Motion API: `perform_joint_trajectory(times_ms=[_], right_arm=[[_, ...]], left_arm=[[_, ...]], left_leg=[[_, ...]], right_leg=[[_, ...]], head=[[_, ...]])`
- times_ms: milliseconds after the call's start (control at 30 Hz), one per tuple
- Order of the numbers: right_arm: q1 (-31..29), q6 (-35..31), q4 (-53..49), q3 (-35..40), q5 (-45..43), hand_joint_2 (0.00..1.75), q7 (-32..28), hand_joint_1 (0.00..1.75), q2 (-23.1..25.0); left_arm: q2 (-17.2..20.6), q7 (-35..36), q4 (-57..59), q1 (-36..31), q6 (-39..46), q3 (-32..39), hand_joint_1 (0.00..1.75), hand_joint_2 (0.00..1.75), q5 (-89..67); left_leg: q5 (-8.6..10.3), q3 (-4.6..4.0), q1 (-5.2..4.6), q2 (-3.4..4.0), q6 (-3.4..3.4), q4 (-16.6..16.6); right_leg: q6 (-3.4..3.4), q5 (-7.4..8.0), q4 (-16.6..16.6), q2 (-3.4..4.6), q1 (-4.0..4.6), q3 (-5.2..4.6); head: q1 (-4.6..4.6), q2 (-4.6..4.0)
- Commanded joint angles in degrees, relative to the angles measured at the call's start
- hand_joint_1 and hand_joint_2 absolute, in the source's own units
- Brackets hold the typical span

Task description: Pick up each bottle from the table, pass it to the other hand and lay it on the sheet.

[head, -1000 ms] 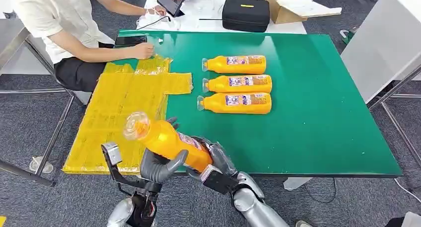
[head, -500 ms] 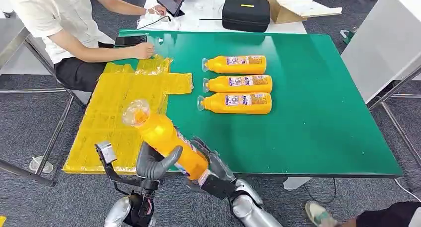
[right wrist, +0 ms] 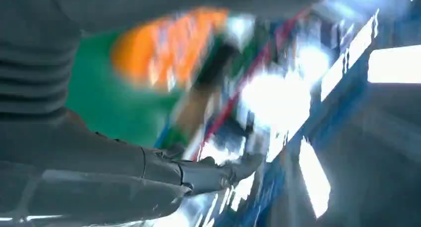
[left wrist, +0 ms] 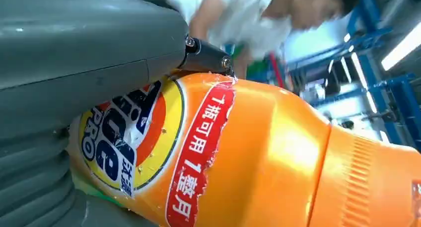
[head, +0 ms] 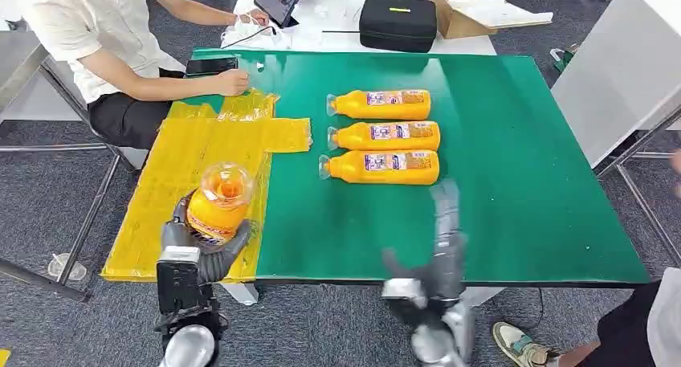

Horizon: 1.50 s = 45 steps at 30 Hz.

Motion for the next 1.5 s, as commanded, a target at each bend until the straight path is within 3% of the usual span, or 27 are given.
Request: perform_joint_trajectory(times_ms=[33,100,267,467,533,567,600,633,700,1233,1467,1500], right_arm=[[2.7,0.1,-14.8,-3.7,-2.4,1.75,0.0,0.0,0.3],[0.7,0.1,-8.9,-0.1,-5.0,1.75,0.0,0.0,-0.4],[0.1,0.1,-7.1,1.2,-6.6,1.75,0.0,0.0,-0.9],[-0.4,0.1,-2.2,6.6,-12.3,1.75,0.0,0.0,-3.3],[-0.4,0.1,-1.8,6.8,-13.1,1.75,0.0,0.0,-3.6],[-0.4,0.1,-1.8,6.8,-13.1,1.75,0.0,0.0,-3.6],[-0.3,0.1,-1.6,7.0,-14.2,1.75,0.0,0.0,-3.9],[-0.3,0.1,-1.6,6.8,-14.2,1.75,0.0,0.0,-3.9],[-0.5,0.1,-1.0,7.8,-16.0,1.75,0.0,0.0,-4.6],[-2.2,0.1,1.9,10.0,-18.4,1.75,0.0,0.0,-4.7],[-2.2,0.1,2.2,9.5,-18.7,1.75,0.0,0.0,-4.5],[-1.5,0.1,1.8,9.1,-18.4,1.75,0.0,0.0,-4.5]], left_arm=[[9.1,8.8,21.9,-14.7,-2.8,6.7,1.75,1.75,-22.0],[9.7,9.2,34.1,-21.4,-3.9,4.2,1.75,1.75,-30.6],[9.3,8.7,37.1,-22.6,-4.4,4.1,1.75,1.75,-30.5],[8.8,8.8,52.7,-29.2,-17.8,1.4,1.75,1.75,-31.0],[8.8,9.0,55.1,-30.1,-20.5,1.3,1.68,1.75,-30.8],[8.8,9.0,55.1,-30.1,-20.5,1.3,0.8,1.75,-30.8],[8.7,10.0,56.6,-30.8,-23.1,1.7,0.28,1.75,-30.3],[8.8,10.2,56.8,-30.9,-23.7,1.6,0.28,1.75,-30.2],[9.3,10.6,57.8,-31.4,-28.8,2.3,0.05,1.75,-29.0],[11.5,11.2,59.2,-32.8,-41.9,3.5,0.0,1.75,-25.5],[11.2,9.6,57.1,-32.1,-38.5,4.5,0.0,1.75,-24.4],[10.0,8.9,54.3,-31.2,-32.5,4.3,0.0,1.75,-25.1]], left_leg=[[0.02,0.2,0.04,0.03,-0.01,-0.1],[0.0,0.46,0.04,0.09,-0.03,-0.1],[0.11,0.37,0.06,0.13,-0.09,-0.1],[0.01,0.69,0.09,0.17,-0.1,-0.2],[0.09,0.35,0.09,0.1,-0.12,-0.1],[0.12,0.22,0.06,0.17,-0.12,-0.1],[0.06,0.37,0.07,0.18,-0.11,-0.1],[0.08,0.28,0.09,0.17,-0.11,0.0],[0.09,0.3,0.07,0.17,-0.12,-0.1],[0.06,0.65,0.03,0.32,-0.17,-0.1],[0.05,0.73,0.04,0.3,-0.17,-0.1],[0.01,0.79,0.04,0.36,-0.16,-0.1]], right_leg=[[-0.12,0.0,-0.1,-0.03,0.06,0.19],[-0.21,-0.02,-0.1,-0.04,0.07,0.42],[-0.26,0.06,-0.1,-0.01,0.08,0.33],[-0.39,0.03,-0.2,-0.04,0.13,0.64],[-0.32,0.08,-0.1,-0.03,0.11,0.34],[-0.28,0.13,0.0,0.05,0.08,0.15],[-0.31,0.08,-0.1,0.02,0.1,0.32],[-0.29,0.1,-0.1,0.02,0.11,0.24],[-0.28,0.1,-0.1,0.02,0.08,0.24],[-0.28,0.17,-0.1,0.21,0.05,0.51],[-0.28,0.15,0.0,0.19,0.05,0.58],[-0.32,0.14,-0.1,0.23,0.07,0.63]], head=[[0.02,0.0],[-0.02,0.0],[-0.04,0.0],[-0.02,0.0],[-0.02,0.02],[-0.02,0.0],[-0.02,0.0],[-0.02,0.0],[-0.02,0.0],[-0.02,0.0],[0.0,0.0],[-0.02,0.0]])
